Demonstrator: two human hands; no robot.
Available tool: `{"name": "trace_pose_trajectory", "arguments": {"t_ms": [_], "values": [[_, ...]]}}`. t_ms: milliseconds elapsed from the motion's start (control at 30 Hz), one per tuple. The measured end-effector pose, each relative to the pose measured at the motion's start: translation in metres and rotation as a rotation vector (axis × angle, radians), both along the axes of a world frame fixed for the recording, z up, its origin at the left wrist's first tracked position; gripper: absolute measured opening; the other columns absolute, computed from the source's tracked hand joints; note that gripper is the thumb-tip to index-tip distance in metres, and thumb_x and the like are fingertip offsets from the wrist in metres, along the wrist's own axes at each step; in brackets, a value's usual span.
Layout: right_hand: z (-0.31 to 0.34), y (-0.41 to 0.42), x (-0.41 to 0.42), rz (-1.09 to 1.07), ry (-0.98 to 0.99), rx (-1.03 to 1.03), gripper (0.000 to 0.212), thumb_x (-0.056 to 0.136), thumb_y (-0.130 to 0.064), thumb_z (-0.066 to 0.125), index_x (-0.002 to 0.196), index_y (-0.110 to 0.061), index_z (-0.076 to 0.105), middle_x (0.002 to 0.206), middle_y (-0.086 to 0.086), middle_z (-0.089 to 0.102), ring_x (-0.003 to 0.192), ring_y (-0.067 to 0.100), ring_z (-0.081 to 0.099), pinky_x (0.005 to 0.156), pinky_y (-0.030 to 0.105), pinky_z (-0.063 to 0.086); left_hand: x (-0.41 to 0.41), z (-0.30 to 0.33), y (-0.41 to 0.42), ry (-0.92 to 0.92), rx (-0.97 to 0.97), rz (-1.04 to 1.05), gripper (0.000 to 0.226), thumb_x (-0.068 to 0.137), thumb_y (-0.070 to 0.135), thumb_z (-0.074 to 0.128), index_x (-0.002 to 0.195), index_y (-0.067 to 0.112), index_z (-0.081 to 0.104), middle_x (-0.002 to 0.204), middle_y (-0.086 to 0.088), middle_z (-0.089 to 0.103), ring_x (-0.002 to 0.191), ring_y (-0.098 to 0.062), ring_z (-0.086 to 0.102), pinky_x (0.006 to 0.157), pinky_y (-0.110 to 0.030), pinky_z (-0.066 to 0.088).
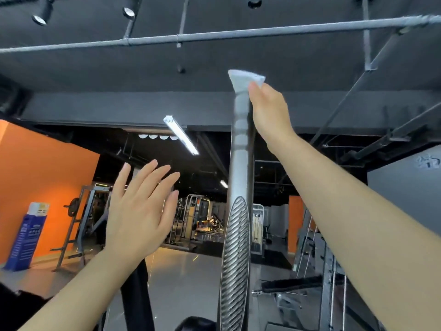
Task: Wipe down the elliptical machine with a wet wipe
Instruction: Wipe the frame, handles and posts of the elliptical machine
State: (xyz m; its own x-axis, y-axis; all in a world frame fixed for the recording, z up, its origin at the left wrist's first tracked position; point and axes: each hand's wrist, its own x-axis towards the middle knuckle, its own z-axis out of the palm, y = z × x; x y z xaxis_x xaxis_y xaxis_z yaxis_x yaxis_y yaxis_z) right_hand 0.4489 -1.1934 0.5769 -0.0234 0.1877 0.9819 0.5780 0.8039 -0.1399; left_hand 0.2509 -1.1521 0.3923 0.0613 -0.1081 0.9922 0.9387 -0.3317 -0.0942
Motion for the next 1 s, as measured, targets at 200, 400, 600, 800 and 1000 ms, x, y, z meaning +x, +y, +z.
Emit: {"name": "trace_pose_trajectory", "arguments": {"t_ms": [200, 400, 600, 800, 1000], "values": [[-0.022, 0.004, 0.012, -0.155, -0.18, 0.272, 0.035, 0.103, -0.018, 0.034, 0.124, -0.033, 0.058, 0.113, -0.028, 0.058, 0.105, -0.016, 0.051, 0.093, 0.005, 0.036, -0.003, 0.0, 0.003, 0.02, 0.044, -0.03, 0.043, 0.099, 0.029, 0.036, 0.121, 0.013, 0.068, 0.126, -0.005, 0.065, 0.13, -0.025, 0.051, 0.117, -0.051, 0.022], [-0.037, -0.002, 0.03, -0.562, -0.669, 0.406, 0.041, 0.097, -0.019, 0.035, 0.123, -0.004, 0.062, 0.14, 0.01, 0.054, 0.136, 0.023, 0.038, 0.111, 0.016, 0.018, -0.004, -0.001, 0.004, 0.008, 0.033, -0.047, 0.043, 0.099, 0.029, 0.036, 0.125, 0.014, 0.066, 0.13, -0.005, 0.063, 0.132, -0.024, 0.048, 0.118, -0.049, 0.019], [-0.13, -0.03, 0.034, -0.46, -0.842, 0.089, 0.044, 0.102, -0.036, 0.031, 0.125, -0.016, 0.063, 0.136, 0.0, 0.057, 0.137, 0.009, 0.037, 0.117, 0.024, 0.022, -0.005, -0.003, 0.0, 0.045, 0.008, -0.031, 0.043, 0.099, 0.029, 0.037, 0.126, 0.014, 0.065, 0.129, -0.007, 0.064, 0.131, -0.026, 0.05, 0.119, -0.048, 0.017], [-0.085, -0.06, 0.011, -0.633, -0.944, 0.393, 0.033, 0.093, -0.016, 0.037, 0.116, -0.018, 0.062, 0.116, 0.013, 0.067, 0.119, 0.026, 0.053, 0.101, 0.036, 0.041, -0.007, -0.003, 0.002, 0.072, 0.026, -0.048, 0.041, 0.098, 0.028, 0.04, 0.125, 0.012, 0.066, 0.126, -0.009, 0.065, 0.128, -0.028, 0.053, 0.118, -0.049, 0.02], [0.027, -0.04, -0.026, -1.192, -0.968, 0.133, 0.04, 0.102, -0.029, 0.025, 0.108, -0.022, 0.064, 0.109, 0.009, 0.055, 0.122, 0.031, 0.045, 0.094, 0.041, 0.042, -0.009, -0.004, 0.005, 0.096, 0.028, -0.042, 0.043, 0.099, 0.03, 0.037, 0.124, 0.012, 0.066, 0.125, -0.01, 0.066, 0.126, -0.029, 0.055, 0.116, -0.052, 0.025]]}}
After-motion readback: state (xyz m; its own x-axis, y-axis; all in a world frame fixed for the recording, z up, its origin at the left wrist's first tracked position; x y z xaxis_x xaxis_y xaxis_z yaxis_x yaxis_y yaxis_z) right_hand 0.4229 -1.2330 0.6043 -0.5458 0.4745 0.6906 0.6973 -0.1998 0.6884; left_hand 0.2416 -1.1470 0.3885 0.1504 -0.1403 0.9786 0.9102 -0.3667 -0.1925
